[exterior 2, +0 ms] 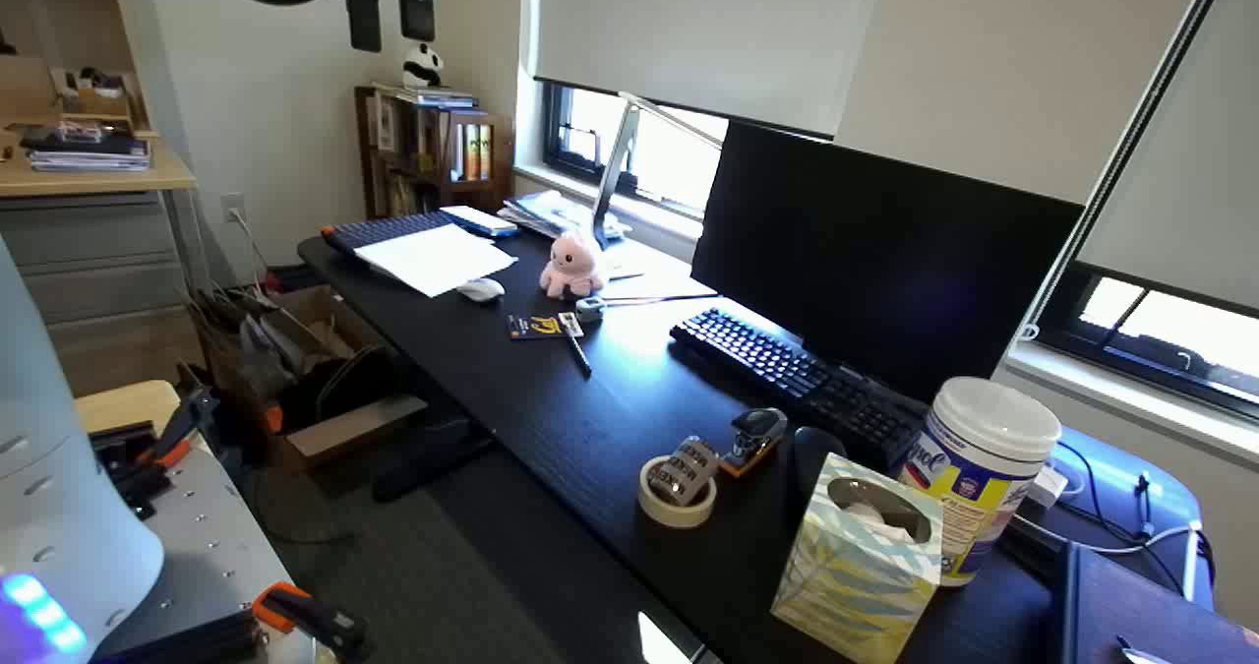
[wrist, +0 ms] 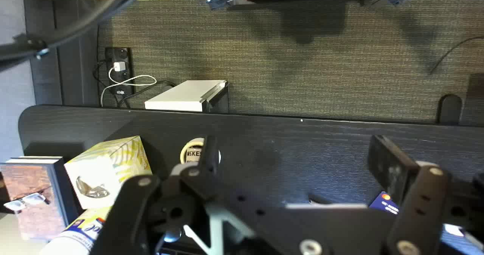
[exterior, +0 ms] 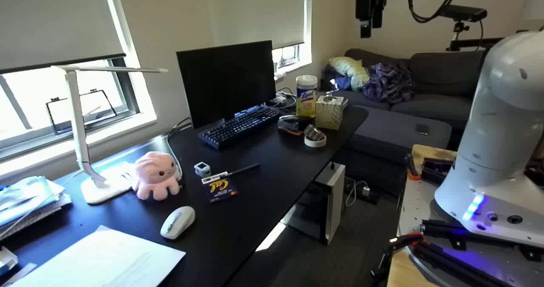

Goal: Place the pen between the masking tape and the tissue box

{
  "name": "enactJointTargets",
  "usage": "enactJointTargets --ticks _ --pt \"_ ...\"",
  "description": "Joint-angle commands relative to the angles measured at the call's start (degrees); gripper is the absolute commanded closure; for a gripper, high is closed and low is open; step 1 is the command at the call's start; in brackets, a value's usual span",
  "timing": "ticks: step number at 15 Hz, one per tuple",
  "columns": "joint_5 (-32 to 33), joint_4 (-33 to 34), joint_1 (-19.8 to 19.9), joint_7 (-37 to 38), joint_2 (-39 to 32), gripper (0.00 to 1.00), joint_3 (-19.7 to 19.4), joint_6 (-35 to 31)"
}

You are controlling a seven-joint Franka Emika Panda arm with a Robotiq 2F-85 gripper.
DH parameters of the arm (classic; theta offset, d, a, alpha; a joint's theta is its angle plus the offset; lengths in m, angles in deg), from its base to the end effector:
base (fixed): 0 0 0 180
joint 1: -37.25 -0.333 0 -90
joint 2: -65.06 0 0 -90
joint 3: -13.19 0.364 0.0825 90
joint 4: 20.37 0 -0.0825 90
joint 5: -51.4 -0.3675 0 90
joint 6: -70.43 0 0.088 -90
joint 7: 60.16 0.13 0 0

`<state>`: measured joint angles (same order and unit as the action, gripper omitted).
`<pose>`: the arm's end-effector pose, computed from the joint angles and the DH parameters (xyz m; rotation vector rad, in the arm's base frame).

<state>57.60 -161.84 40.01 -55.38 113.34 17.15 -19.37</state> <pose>0.2352 -0.0026 0.5647 2.9758 -0.1254 -0.0804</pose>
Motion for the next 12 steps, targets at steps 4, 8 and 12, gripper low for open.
enactJointTargets --ticks 4,8,12 --pt "0.35 0.16 -0.79 0.47 -0.11 0.0 -0.52 0.19" --pt "4.7 0.25 -3.47 -8.33 -6.0 0.0 -2.7 -11.68" --pt "3.91 2.57 -6.33 -16.58 -19.35 0.0 -5.65 -30.78"
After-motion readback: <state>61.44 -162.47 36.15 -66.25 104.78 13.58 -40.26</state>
